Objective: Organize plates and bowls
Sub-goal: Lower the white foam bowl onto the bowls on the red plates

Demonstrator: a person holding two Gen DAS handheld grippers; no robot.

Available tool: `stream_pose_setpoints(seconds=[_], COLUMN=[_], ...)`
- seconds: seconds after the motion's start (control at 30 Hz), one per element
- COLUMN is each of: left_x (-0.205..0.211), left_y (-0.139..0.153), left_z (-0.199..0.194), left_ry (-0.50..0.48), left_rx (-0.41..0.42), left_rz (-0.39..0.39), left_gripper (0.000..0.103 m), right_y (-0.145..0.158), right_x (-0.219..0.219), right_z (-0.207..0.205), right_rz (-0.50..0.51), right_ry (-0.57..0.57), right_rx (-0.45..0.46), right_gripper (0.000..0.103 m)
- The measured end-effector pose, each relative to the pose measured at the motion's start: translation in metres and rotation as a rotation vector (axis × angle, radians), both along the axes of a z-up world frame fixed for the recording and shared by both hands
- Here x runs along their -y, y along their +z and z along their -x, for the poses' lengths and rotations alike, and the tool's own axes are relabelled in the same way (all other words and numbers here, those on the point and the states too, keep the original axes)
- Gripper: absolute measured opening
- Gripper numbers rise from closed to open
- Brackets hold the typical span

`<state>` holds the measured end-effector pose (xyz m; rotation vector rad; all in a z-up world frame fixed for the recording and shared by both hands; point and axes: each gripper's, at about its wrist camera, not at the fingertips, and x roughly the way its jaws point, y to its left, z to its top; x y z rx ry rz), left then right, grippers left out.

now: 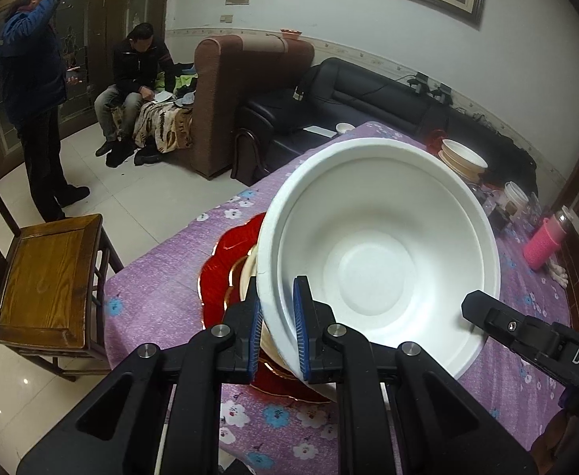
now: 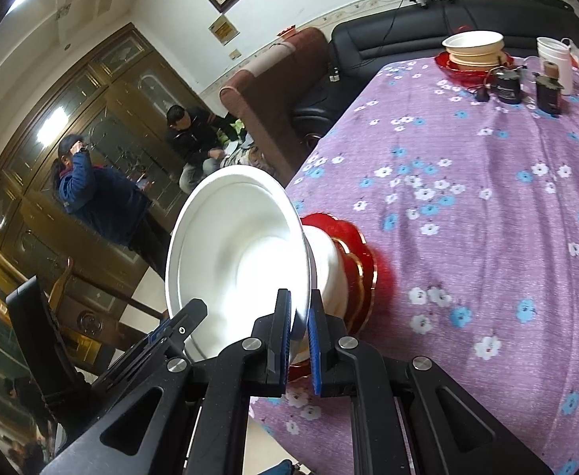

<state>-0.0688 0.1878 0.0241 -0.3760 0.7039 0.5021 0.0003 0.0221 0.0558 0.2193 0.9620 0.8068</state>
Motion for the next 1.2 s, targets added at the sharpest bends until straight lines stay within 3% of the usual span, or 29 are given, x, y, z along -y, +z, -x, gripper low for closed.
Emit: stream_pose_setpoints(seconds=[1.2], left_x=[-0.018], left_y=[-0.012], left_z=[-0.008], left_ry=[0.036], left_rx=[-0.056], left_rz=[0.029], left_gripper=[0.013], right_y=[-0.016], right_x=[-0.036], right_z=[-0.023], right_rz=[0.061], right_ry=[0.029], right_rx=[-0.056], right_gripper=[0.008])
